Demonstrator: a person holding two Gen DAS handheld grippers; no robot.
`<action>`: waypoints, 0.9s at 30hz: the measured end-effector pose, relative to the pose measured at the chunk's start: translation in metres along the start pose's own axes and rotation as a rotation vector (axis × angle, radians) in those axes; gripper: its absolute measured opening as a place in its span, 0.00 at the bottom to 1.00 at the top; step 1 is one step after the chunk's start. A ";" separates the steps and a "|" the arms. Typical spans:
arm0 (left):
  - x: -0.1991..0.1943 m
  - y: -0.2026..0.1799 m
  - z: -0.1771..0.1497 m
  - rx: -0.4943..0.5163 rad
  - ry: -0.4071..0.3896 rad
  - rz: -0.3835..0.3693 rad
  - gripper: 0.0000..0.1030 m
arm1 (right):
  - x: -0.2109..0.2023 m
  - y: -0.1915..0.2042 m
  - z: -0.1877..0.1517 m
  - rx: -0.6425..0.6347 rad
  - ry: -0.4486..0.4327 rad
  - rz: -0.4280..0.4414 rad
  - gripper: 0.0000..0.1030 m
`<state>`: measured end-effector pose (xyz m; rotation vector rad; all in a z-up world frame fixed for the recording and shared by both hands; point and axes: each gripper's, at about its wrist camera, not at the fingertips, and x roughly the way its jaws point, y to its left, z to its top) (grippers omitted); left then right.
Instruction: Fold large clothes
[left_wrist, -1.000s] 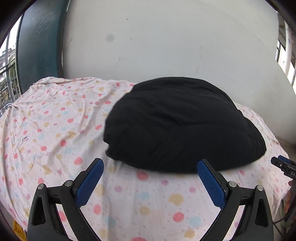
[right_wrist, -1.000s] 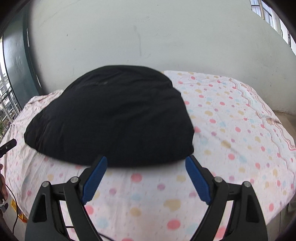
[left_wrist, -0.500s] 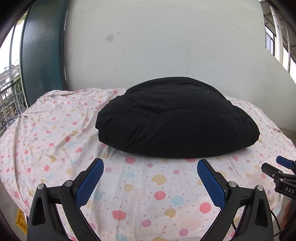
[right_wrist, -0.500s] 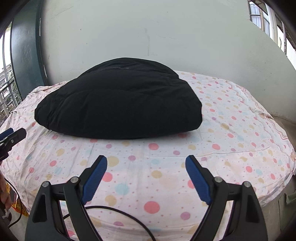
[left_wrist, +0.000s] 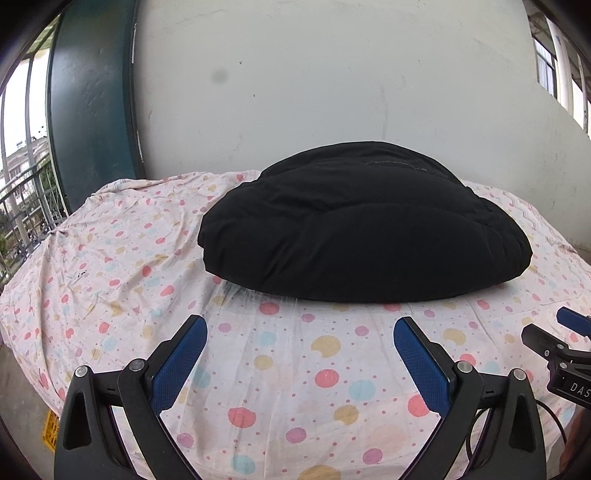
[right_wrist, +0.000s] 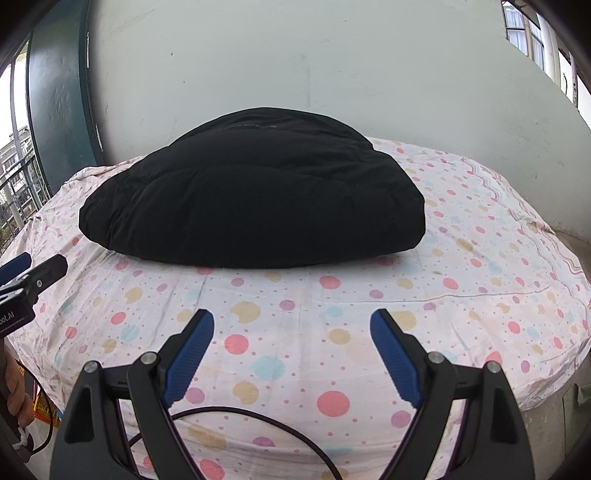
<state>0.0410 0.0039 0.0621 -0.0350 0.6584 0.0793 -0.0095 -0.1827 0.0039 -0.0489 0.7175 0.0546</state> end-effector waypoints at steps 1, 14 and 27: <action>0.001 -0.001 0.000 0.004 0.002 0.001 0.97 | 0.001 0.000 0.000 0.000 0.002 0.000 0.84; 0.013 -0.009 -0.003 0.023 0.037 -0.009 0.97 | 0.007 0.001 0.005 -0.014 0.020 -0.060 0.84; 0.027 -0.020 -0.002 0.031 0.081 -0.027 0.97 | 0.012 -0.007 0.012 -0.001 0.018 -0.063 0.84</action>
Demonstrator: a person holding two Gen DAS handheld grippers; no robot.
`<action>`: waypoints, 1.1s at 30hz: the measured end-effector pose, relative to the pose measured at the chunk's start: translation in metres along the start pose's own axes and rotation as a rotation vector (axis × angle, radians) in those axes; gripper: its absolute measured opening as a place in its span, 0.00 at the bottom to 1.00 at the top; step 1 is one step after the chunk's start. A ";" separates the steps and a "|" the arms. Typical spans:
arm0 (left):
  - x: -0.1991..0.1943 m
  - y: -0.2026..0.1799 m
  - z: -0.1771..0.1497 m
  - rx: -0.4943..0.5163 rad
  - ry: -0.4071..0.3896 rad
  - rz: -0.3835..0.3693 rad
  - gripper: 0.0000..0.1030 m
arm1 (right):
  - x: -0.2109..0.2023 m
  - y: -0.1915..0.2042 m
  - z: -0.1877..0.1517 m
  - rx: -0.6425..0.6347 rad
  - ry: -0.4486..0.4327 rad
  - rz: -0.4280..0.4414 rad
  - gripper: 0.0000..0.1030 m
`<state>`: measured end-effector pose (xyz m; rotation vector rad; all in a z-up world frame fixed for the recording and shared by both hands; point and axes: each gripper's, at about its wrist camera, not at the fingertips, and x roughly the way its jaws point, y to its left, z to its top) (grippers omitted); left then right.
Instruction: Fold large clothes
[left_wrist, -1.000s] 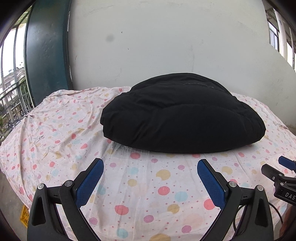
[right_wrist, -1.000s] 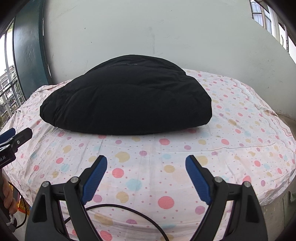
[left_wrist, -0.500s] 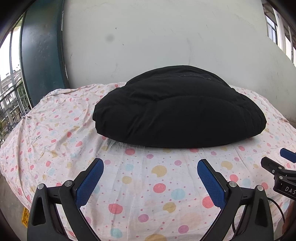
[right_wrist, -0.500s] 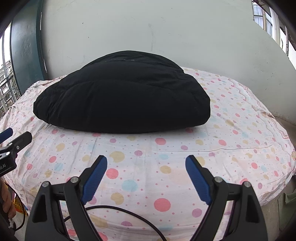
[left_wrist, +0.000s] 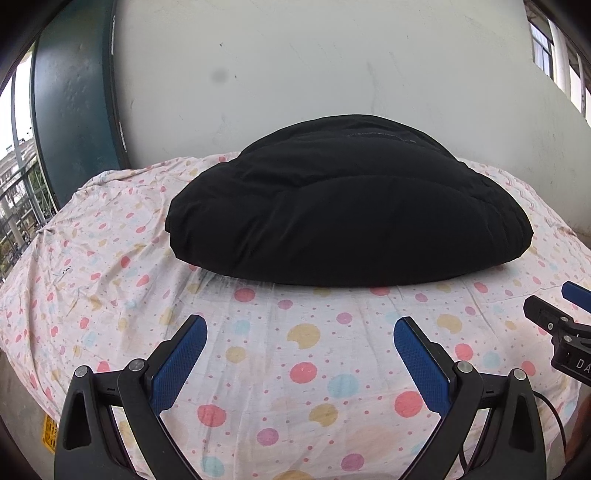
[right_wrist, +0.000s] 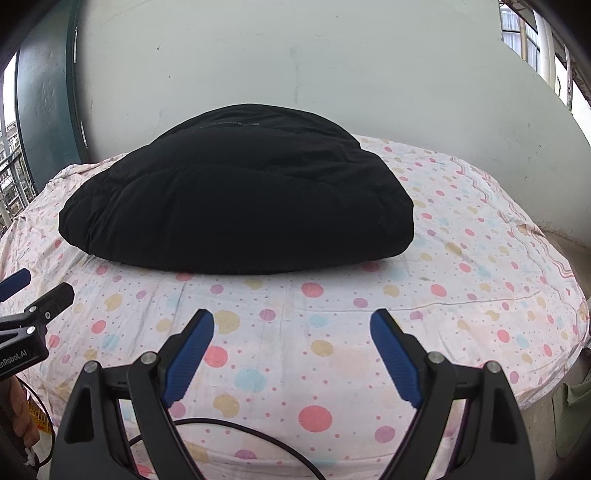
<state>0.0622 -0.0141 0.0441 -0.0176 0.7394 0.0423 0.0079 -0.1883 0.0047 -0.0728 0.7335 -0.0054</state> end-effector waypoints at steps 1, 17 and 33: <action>0.002 -0.001 0.000 0.002 0.006 0.001 0.97 | 0.001 0.000 0.000 -0.001 0.002 -0.001 0.84; 0.016 -0.004 0.001 0.027 0.038 -0.018 0.97 | 0.010 0.000 0.003 -0.001 0.017 -0.022 0.84; 0.022 -0.007 0.001 0.034 0.055 -0.026 0.97 | 0.015 -0.001 0.004 0.001 0.027 -0.018 0.84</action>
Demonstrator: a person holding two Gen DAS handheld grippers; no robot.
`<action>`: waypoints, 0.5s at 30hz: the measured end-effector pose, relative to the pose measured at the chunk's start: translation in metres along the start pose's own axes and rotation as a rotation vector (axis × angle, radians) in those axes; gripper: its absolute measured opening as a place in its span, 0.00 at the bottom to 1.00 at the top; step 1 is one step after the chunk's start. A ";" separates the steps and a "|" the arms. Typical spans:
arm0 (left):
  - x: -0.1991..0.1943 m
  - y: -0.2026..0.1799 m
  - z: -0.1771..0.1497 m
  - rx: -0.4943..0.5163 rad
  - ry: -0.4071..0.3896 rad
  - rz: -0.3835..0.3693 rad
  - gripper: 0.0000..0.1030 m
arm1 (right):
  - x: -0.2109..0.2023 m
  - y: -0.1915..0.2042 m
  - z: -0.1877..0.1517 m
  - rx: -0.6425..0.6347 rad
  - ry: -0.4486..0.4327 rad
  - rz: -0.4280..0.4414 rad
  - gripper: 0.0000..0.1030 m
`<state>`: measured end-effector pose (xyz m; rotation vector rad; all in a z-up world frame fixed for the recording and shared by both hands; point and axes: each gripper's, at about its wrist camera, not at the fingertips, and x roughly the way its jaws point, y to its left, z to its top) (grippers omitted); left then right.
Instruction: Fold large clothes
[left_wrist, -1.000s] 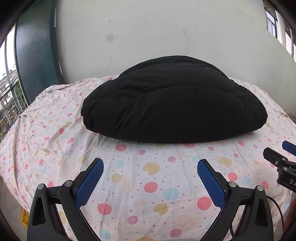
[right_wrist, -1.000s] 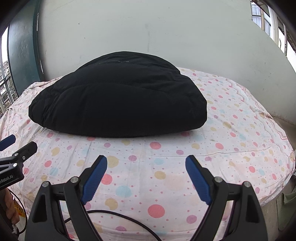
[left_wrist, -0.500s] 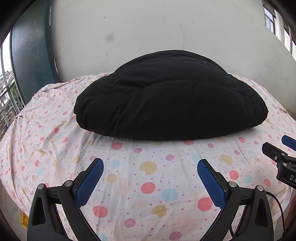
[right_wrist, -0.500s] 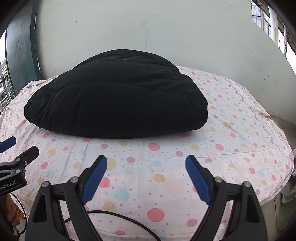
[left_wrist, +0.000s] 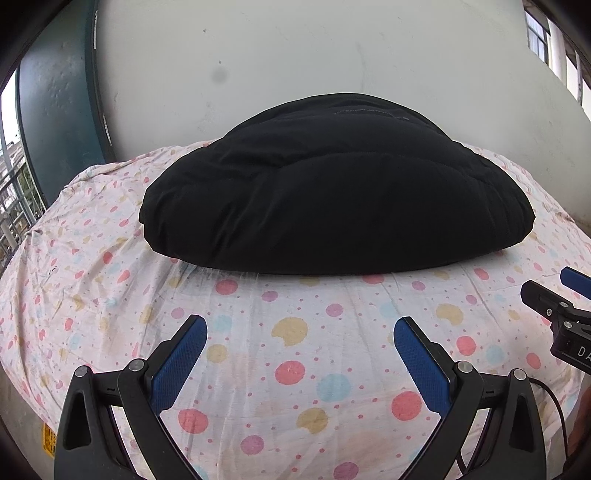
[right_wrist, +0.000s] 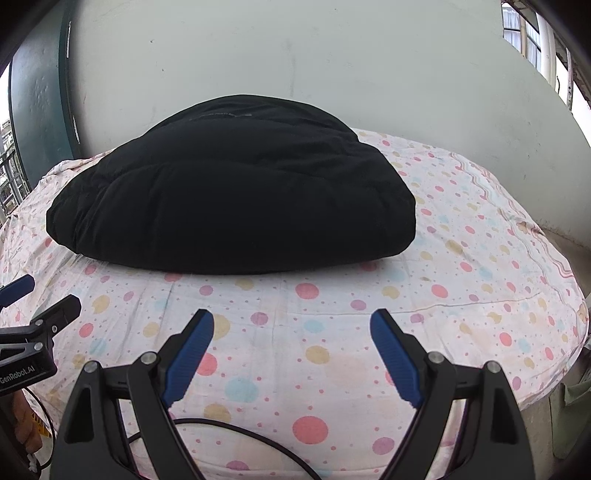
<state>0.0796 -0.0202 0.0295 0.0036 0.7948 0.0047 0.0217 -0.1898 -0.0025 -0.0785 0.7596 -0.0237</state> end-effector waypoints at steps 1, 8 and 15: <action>0.000 0.000 -0.001 0.000 0.000 0.002 0.97 | 0.000 0.000 0.000 -0.001 0.000 0.001 0.84; -0.001 0.001 -0.002 -0.008 0.003 0.009 0.97 | 0.000 0.002 -0.002 -0.001 0.002 0.003 0.84; -0.003 0.000 -0.001 -0.013 0.000 0.018 0.97 | 0.001 0.001 -0.004 0.007 0.003 0.013 0.84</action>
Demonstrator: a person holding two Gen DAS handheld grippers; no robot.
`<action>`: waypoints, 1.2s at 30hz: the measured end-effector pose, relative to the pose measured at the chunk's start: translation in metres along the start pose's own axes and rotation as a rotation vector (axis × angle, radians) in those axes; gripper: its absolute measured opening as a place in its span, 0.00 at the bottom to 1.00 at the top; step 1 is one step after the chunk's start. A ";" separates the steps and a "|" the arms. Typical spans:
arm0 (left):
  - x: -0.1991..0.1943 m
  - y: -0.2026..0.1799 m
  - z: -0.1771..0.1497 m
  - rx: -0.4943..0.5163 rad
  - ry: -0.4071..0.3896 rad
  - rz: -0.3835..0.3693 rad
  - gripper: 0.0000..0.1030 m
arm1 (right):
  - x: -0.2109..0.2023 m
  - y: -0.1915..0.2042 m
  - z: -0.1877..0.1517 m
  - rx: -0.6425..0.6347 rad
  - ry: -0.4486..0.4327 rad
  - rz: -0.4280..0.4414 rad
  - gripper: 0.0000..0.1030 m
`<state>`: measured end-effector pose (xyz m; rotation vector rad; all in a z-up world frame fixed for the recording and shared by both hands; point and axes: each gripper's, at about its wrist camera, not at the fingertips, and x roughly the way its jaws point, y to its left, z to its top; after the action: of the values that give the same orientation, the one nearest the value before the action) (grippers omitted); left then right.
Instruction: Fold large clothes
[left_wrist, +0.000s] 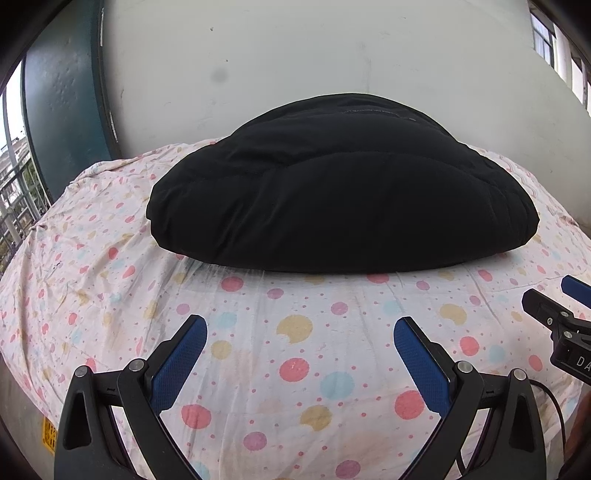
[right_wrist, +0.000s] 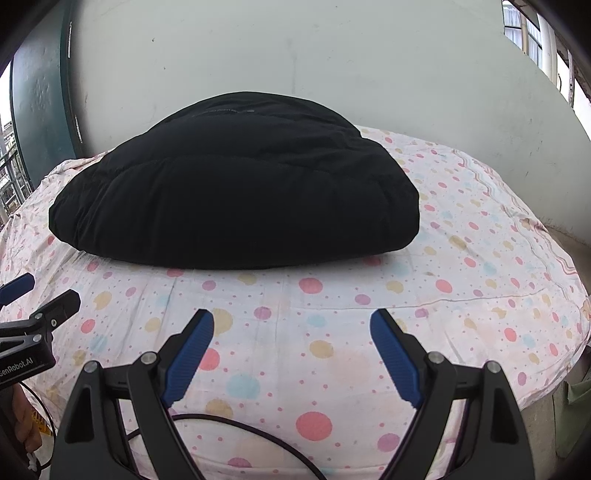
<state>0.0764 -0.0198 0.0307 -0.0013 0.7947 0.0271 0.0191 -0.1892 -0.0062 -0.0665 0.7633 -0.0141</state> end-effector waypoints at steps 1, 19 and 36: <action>-0.001 -0.001 0.000 0.000 -0.002 0.002 0.97 | 0.000 0.001 0.000 0.000 0.000 0.001 0.84; -0.001 0.001 -0.001 -0.015 -0.005 0.004 0.97 | 0.005 0.002 -0.005 -0.003 0.015 0.016 0.84; 0.001 0.001 -0.002 -0.016 -0.004 0.000 0.97 | 0.007 0.001 -0.005 -0.005 0.021 0.015 0.84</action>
<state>0.0755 -0.0185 0.0284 -0.0166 0.7908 0.0339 0.0203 -0.1891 -0.0148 -0.0650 0.7844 0.0016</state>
